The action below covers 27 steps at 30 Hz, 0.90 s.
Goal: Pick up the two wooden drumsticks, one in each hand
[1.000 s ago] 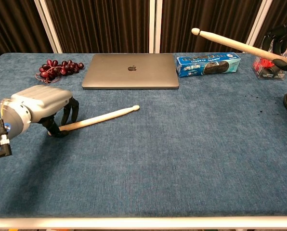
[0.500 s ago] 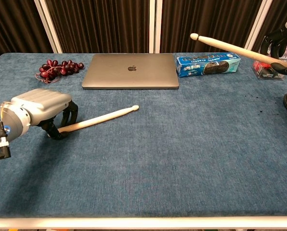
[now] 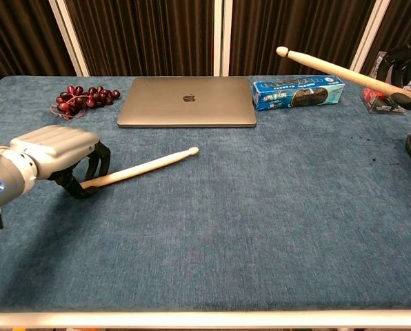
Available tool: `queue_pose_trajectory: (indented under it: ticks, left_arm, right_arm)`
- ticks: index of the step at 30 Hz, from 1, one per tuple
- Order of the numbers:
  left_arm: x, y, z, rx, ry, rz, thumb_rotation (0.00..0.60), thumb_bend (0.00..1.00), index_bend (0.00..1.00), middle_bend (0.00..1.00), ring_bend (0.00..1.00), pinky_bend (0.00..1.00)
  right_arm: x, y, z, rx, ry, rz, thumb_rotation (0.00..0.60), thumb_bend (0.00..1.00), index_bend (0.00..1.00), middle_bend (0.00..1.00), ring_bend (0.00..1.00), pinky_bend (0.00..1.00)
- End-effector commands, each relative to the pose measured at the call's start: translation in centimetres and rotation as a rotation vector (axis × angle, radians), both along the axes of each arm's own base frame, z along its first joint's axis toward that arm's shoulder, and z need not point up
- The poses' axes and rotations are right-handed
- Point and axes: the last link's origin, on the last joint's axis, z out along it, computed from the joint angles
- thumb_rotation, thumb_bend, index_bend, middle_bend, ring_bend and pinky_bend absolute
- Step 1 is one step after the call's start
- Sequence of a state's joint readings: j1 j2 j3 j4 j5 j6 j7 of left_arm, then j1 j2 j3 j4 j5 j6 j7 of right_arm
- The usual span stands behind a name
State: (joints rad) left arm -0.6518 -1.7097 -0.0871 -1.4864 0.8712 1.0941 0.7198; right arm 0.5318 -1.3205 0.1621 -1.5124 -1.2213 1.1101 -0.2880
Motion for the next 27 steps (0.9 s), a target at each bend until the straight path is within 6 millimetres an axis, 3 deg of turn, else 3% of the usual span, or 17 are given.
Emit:
queue_pose_trajectory:
  ticks: [1, 6, 10, 15, 21, 27]
  left_arm:
    - [-1.1, -0.4, 1.3, -0.005, -0.143, 0.022, 0.6, 0.51, 0.64, 0.69, 0.84, 0.95]
    - [-2.4, -0.5, 3.7, 0.018, -0.329, 0.04, 0.6, 0.51, 0.65, 0.7, 0.84, 0.95]
    - [-2.9, -0.5, 5.9, 0.033, -0.446, 0.041, 0.6, 0.51, 0.65, 0.7, 0.84, 0.95]
    - [-2.0, 0.3, 7.6, -0.007, -0.607, 0.063, 0.6, 0.51, 0.65, 0.71, 0.84, 0.95]
    - [0.0, 1.6, 8.1, -0.042, -0.696, 0.021, 0.6, 0.51, 0.65, 0.71, 0.84, 0.95]
    - [1.8, 2.3, 8.5, -0.078, -0.779, -0.01, 0.6, 0.51, 0.65, 0.71, 0.84, 0.95]
  right_arm:
    - [-0.7, 0.8, 0.1, -0.004, -0.055, -0.017, 0.6, 0.75, 0.57, 0.59, 0.4, 0.36]
    - [-1.7, 2.0, -0.6, 0.057, -0.132, -0.04, 0.6, 0.76, 0.57, 0.59, 0.4, 0.36]
    - [-1.1, 2.7, -1.6, 0.124, -0.201, -0.012, 0.6, 0.76, 0.57, 0.59, 0.4, 0.36]
    - [1.7, 3.2, -3.3, 0.213, -0.319, 0.099, 0.6, 0.76, 0.57, 0.59, 0.4, 0.36]
    - [5.5, 3.6, -5.3, 0.289, -0.421, 0.214, 0.6, 0.76, 0.57, 0.59, 0.4, 0.37]
    - [8.2, 3.6, -7.0, 0.303, -0.475, 0.278, 0.6, 0.76, 0.57, 0.59, 0.4, 0.38]
